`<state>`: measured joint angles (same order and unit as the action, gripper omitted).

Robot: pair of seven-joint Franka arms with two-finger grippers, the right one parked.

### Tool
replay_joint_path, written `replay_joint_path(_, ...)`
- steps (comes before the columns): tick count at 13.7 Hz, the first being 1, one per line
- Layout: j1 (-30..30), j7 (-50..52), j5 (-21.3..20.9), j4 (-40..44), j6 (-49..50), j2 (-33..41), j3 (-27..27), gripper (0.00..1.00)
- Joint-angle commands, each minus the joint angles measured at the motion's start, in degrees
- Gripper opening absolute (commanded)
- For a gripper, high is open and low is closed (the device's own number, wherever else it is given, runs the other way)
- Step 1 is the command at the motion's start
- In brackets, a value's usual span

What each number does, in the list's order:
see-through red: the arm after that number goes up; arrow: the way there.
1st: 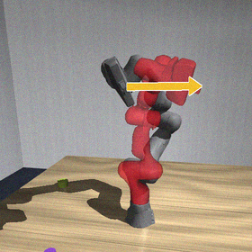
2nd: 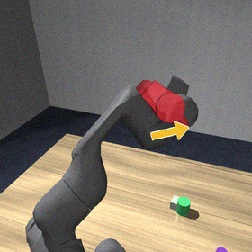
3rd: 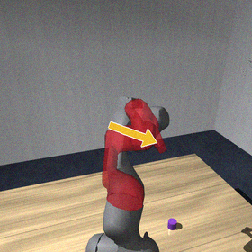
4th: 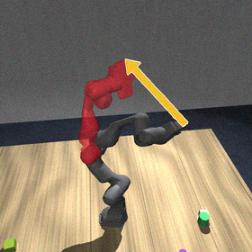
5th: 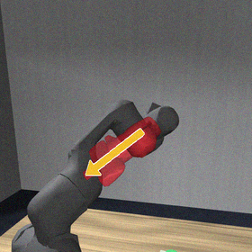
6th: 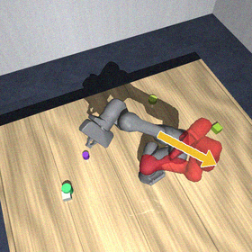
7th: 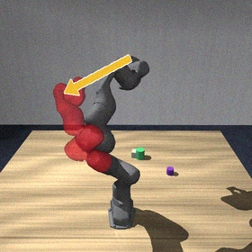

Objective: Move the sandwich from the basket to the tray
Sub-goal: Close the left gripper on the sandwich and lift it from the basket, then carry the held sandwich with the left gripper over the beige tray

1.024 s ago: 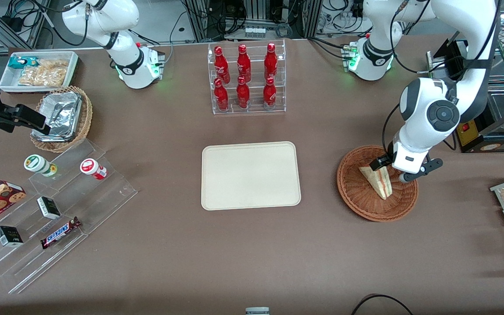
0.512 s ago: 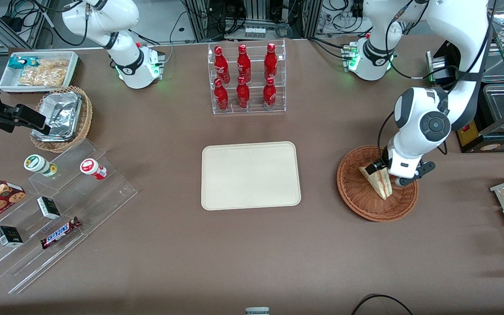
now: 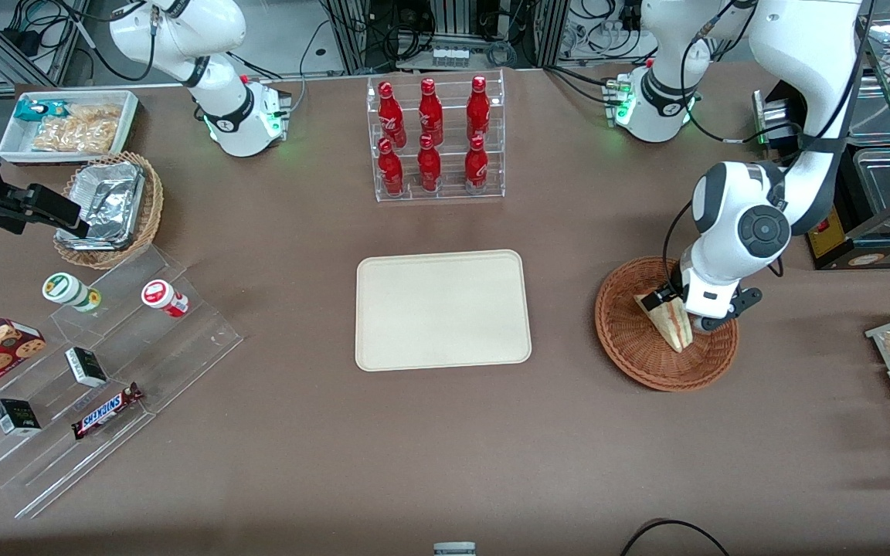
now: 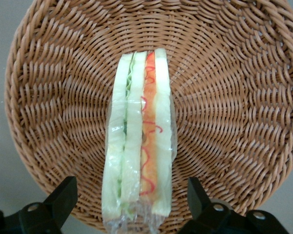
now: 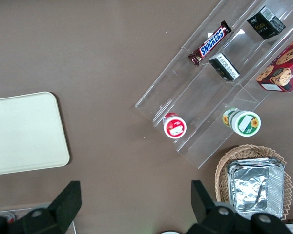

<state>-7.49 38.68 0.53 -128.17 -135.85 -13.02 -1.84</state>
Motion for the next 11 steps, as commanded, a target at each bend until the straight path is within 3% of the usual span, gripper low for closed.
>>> replay_joint_path(1, 0.10, 0.61, 1.23, 0.73, -3.18, -2.10, -0.18, 0.88)
replay_joint_path(3, 0.10, 0.61, 1.23, 0.64, -3.37, -2.01, -0.18, 0.46)
replay_joint_path(4, 0.02, 0.61, 1.23, 0.64, -3.28, -1.84, -0.18, 0.28)
replay_joint_path(5, 0.02, 0.35, 1.14, 0.64, -3.02, -1.75, -0.18, 0.16)
replay_joint_path(11, -0.42, -4.02, 0.53, 2.75, -0.04, -0.09, -0.18, 0.12)
